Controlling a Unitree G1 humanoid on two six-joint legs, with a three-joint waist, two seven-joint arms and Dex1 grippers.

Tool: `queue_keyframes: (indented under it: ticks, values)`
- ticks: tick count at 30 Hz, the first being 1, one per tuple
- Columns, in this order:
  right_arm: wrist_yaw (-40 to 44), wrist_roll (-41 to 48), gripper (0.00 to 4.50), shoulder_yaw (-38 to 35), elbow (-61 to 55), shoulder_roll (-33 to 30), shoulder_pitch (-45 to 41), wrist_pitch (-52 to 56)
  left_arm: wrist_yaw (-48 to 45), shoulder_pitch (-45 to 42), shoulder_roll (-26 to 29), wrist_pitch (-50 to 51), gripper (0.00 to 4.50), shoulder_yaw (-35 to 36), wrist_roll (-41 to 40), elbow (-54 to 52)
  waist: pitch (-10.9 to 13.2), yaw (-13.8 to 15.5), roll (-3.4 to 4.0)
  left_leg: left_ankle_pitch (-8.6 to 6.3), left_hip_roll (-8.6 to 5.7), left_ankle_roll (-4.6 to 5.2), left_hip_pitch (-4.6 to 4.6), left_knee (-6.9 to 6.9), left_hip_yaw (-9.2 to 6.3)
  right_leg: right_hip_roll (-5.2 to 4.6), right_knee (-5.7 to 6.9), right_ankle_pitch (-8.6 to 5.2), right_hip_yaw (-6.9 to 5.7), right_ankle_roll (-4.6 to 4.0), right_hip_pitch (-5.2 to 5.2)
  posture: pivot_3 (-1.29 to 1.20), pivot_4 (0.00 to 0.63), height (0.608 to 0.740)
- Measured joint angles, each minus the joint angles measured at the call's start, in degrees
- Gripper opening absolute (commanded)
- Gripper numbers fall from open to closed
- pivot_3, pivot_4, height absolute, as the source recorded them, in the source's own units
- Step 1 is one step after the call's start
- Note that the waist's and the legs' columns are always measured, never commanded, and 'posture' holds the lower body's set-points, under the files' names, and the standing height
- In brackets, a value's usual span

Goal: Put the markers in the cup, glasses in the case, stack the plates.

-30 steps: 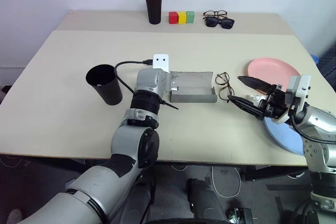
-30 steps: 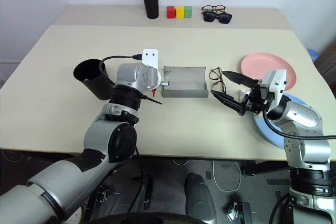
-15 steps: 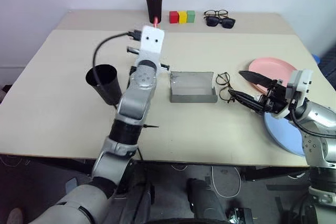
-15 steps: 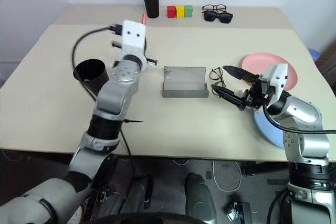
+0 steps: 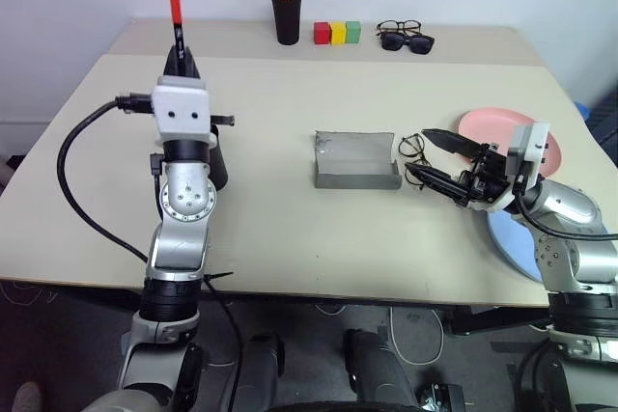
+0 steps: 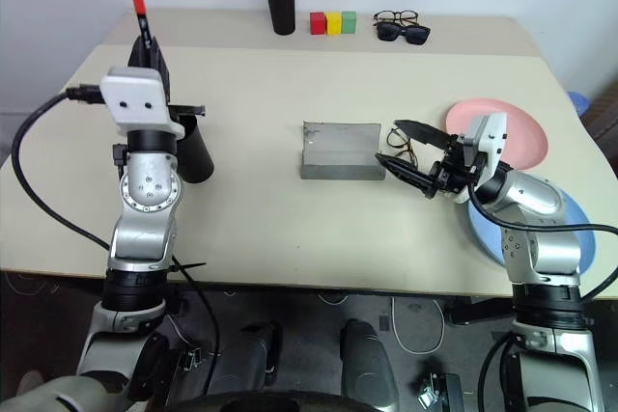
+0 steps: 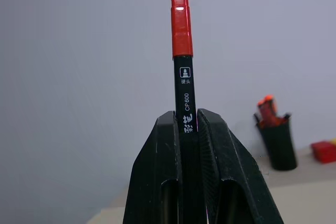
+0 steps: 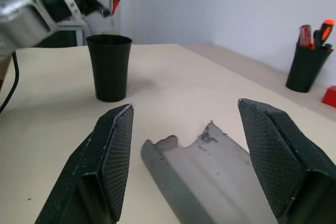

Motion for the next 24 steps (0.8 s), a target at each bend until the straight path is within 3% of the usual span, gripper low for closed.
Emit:
queue_keyframes:
  ticks: [20,24]
  values:
    - [0.33,-0.02,3.23,-0.47,0.16,-0.16,-0.38,-0.15,0.35,6.51,-1.04,-6.15,0.04,0.37,0.5,3.99,-0.01,-0.17,0.01,0.0,0.02,0.0,0.04,-0.03,-0.01,0.02,0.03,0.0,-0.01,0.0,-0.01,0.0,0.15,0.74]
    - [0.34,-0.01,3.23,-0.48,0.16,-0.19,-0.33,-0.15,-0.57,7.51,-0.96,-6.66,1.81,0.39,0.43,3.73,-0.01,-0.18,0.01,0.0,0.02,0.0,0.04,-0.03,0.0,0.01,0.02,0.0,-0.01,0.0,0.0,0.0,0.15,0.74]
